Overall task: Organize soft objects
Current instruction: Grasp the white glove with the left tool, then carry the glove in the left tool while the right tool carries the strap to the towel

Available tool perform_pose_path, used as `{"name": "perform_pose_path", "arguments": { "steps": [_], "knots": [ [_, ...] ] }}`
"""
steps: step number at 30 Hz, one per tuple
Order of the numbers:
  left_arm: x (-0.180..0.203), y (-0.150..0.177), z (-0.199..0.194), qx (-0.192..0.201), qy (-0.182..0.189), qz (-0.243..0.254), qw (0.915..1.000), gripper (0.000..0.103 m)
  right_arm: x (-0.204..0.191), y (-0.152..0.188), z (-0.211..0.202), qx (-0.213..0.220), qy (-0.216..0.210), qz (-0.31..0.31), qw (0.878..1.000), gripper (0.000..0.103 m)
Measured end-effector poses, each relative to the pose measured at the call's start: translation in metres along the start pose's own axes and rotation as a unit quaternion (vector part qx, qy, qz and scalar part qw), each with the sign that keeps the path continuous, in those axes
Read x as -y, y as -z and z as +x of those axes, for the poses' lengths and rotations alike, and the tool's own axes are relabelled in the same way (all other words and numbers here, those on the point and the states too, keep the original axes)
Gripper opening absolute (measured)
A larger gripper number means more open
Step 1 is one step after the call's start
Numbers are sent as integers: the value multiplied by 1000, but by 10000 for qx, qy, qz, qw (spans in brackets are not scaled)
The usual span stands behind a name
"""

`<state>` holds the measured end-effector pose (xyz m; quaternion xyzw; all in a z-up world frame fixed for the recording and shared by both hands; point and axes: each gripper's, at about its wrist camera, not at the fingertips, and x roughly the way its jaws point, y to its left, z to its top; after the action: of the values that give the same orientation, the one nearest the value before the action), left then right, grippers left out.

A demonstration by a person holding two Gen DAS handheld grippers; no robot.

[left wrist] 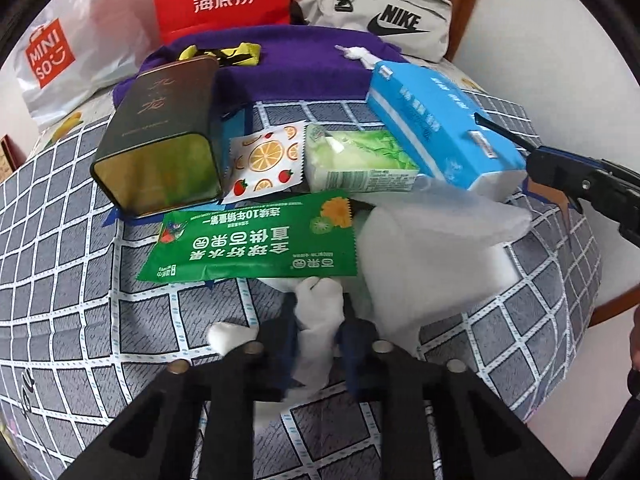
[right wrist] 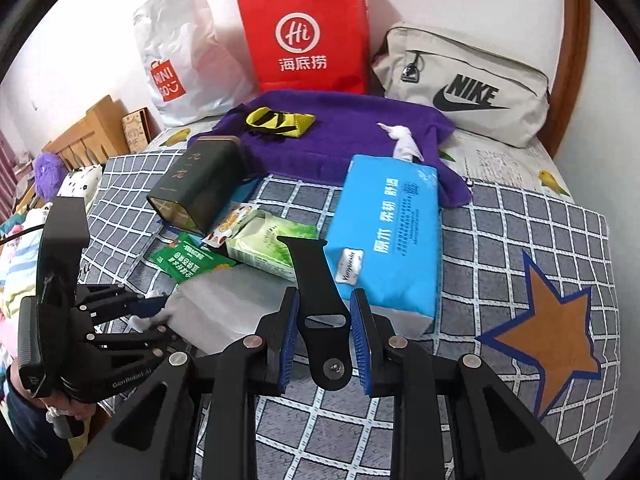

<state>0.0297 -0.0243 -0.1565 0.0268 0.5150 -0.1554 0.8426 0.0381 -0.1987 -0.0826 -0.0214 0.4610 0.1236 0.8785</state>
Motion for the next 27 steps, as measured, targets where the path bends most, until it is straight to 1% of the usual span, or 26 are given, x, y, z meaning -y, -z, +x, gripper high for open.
{"name": "perform_pose_path", "arguments": {
  "steps": [4,9,14,24,27],
  "knots": [
    [-7,-4,-19,203,49,-12,9998,13,4,0,-3,48,5,97,9999,26],
    [-16,-9,-48,492,-69,-37,9988,13,2,-2,-9,140,-61,103,9998,26],
    [-27,-12,-71,705,-40,-141,9974,13,-5,-3,-12,184,-120,64,9997,26],
    [-32,-23,-101,1032,-48,-201,9944,13,-12,-9,-22,298,-142,-34,9995,26],
    [-38,-27,-109,1112,-147,-255,9934,13,-13,-12,-24,328,-147,-55,9993,25]
  ]
}}
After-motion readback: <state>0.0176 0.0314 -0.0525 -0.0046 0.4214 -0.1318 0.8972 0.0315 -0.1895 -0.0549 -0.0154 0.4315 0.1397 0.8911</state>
